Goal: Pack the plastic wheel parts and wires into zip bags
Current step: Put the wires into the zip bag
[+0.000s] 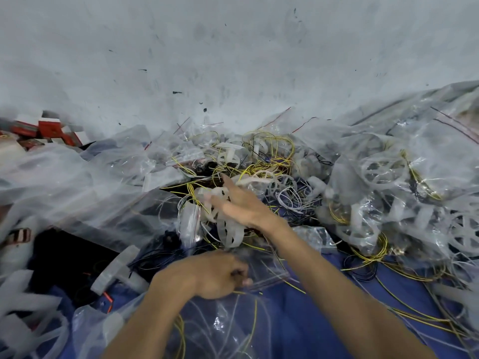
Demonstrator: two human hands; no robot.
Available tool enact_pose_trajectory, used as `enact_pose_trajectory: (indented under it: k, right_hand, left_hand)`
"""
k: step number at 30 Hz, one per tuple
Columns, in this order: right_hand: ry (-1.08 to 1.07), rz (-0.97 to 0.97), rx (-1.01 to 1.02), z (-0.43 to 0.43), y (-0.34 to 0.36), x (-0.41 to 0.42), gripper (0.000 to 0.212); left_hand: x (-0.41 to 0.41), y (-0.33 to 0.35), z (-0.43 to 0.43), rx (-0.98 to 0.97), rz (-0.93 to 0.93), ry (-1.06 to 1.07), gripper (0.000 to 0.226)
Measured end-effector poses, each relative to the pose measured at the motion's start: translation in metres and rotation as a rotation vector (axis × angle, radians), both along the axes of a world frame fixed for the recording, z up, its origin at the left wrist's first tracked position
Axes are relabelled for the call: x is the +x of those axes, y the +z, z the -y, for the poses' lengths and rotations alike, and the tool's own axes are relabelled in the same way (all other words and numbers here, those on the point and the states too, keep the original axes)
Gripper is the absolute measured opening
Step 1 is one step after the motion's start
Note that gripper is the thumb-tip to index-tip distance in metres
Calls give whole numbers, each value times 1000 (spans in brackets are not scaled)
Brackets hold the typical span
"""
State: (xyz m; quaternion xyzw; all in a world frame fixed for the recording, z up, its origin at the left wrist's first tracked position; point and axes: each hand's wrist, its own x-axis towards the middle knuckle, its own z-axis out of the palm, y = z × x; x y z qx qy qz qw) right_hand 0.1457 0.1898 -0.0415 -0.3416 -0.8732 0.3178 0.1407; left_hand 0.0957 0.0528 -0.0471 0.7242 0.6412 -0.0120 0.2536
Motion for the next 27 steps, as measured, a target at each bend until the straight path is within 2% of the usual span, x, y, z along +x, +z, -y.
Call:
enact_pose_trajectory:
  k: [4, 6, 8, 10, 12, 14, 16, 18, 21, 24, 26, 27]
  right_hand:
    - [-262, -287, -159, -23, 12, 30, 50]
    - [-402, -328, -132, -38, 11, 44, 43]
    - [-440, -238, -133, -50, 8, 56, 61]
    - [-417, 5, -148, -57, 5, 64, 87]
    - [-430, 239, -25, -57, 4, 70, 94]
    - [-471, 301, 88, -56, 7, 78, 102]
    - [-484, 222, 121, -58, 11, 90, 110]
    - [-426, 165, 72, -64, 17, 108, 104]
    - [-325, 189, -117, -68, 29, 134, 87]
    - [-293, 282, -107, -66, 34, 143, 61]
    - [-272, 211, -99, -60, 35, 143, 44]
    - [-262, 107, -139, -57, 37, 142, 44]
  left_hand:
    - [0, 0, 1, -11, 9, 16, 30]
    - [-1, 0, 1, -1, 7, 17, 34]
    - [-1, 0, 1, 3, 8, 20, 34]
    - [0, 0, 1, 3, 16, 21, 33]
    - [0, 2, 2, -4, 43, 26, 33]
    - [1, 4, 3, -9, 75, 33, 31]
    - [2, 5, 4, 6, 107, 41, 31]
    - [2, 7, 4, 53, 144, 34, 33]
    - [2, 11, 3, 139, 194, 20, 34]
    - [-2, 16, 6, 170, 248, 29, 33]
    - [-6, 21, 8, 188, 356, 60, 39]
    - [-7, 24, 10, 203, 407, 69, 43]
